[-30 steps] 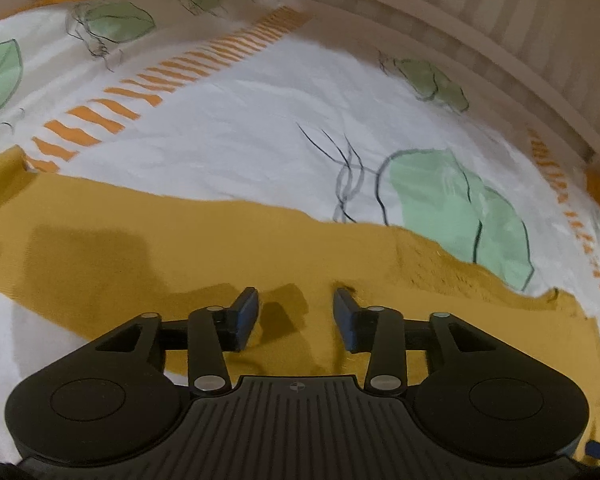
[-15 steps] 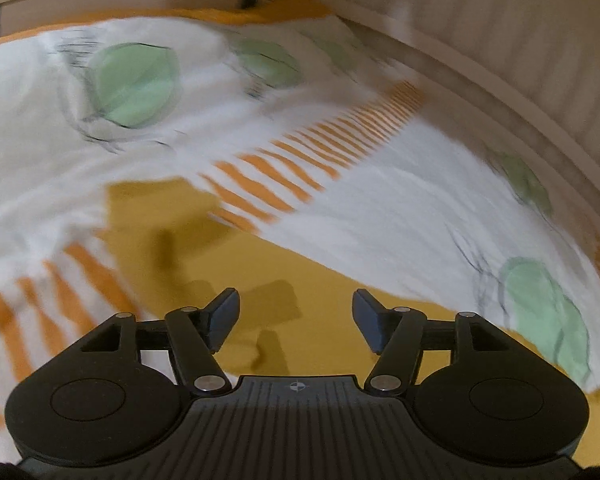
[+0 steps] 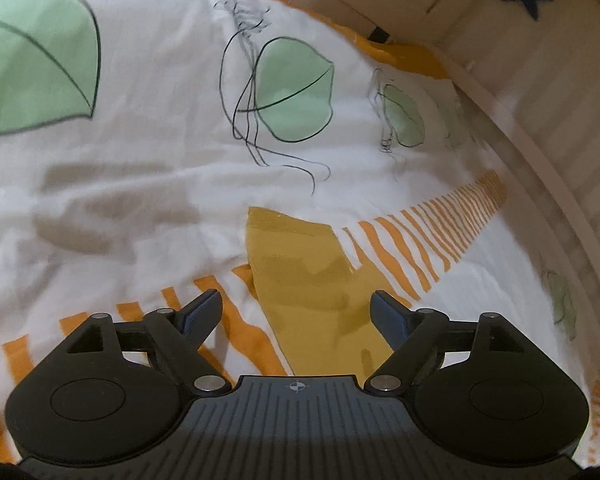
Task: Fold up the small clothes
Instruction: 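Move the left gripper to the other sleeve cuff and close on it, then lay the held sleeve across the sweater body and open the left gripper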
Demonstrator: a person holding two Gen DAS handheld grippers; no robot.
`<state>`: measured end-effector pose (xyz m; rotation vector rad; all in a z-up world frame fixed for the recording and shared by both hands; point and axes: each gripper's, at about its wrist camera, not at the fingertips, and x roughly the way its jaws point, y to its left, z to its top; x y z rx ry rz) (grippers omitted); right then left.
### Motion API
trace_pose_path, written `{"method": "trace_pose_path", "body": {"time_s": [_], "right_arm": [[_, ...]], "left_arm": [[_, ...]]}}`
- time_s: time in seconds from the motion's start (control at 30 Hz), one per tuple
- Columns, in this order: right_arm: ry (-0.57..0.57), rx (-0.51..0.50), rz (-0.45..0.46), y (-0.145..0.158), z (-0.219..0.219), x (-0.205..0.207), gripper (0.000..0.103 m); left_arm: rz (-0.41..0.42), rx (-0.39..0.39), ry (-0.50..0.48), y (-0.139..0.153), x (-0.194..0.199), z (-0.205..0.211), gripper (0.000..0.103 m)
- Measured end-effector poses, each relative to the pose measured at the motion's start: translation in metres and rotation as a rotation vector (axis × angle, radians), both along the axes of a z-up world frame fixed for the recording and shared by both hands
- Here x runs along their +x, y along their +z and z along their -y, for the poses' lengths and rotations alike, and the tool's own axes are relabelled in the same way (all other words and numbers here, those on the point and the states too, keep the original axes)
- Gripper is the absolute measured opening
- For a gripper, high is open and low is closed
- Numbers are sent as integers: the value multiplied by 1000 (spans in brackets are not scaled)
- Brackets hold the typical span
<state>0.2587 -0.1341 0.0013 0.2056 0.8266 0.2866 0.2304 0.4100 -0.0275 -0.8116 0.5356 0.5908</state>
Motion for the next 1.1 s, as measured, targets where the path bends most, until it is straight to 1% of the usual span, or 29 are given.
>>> {"method": "trace_pose_path", "body": {"time_s": [0.13,0.33,0.37,0.4,0.43,0.47,0.5,0.57,0.6,0.67,0.8,0.9,0.97,1.1], "right_arm": [[27,-36,8,-3,-10,-1,102],[45,-41,-11,-9,-15,-1,102],[45,-39,-16,-9,-15,-1,102],[43,-35,-21,-10,-14,0,102],[42,-32,-25,-11,-14,0,102],[41,-28,-29,-11,-13,0,102],[38,-27,-32,-11,-12,0,102],[34,-31,-34,-11,-11,-1,102],[31,-34,-33,-10,-10,-1,102],[24,-29,-33,-9,-7,-1,102],[-1,-13,-30,-3,-1,-1,102],[-18,-9,-29,-1,5,-2,102],[-32,-2,-34,1,10,-3,102],[-65,31,-43,3,22,-2,102]], "left_arm": [[12,-36,-6,-13,8,-6,80],[-5,-1,-73,-16,22,6,79],[-11,6,-83,-15,24,8,76],[-10,12,-95,-15,26,10,54],[-4,17,-109,-14,27,12,38],[-3,13,-113,-15,27,13,12],[0,6,-107,-15,27,15,8],[20,12,-101,-14,25,20,7],[28,29,-104,-10,25,24,7],[44,74,-113,3,28,36,7],[97,156,-176,37,37,70,7],[145,207,-257,62,47,109,7],[175,225,-318,75,53,138,7],[230,255,-470,92,67,207,7]]}}
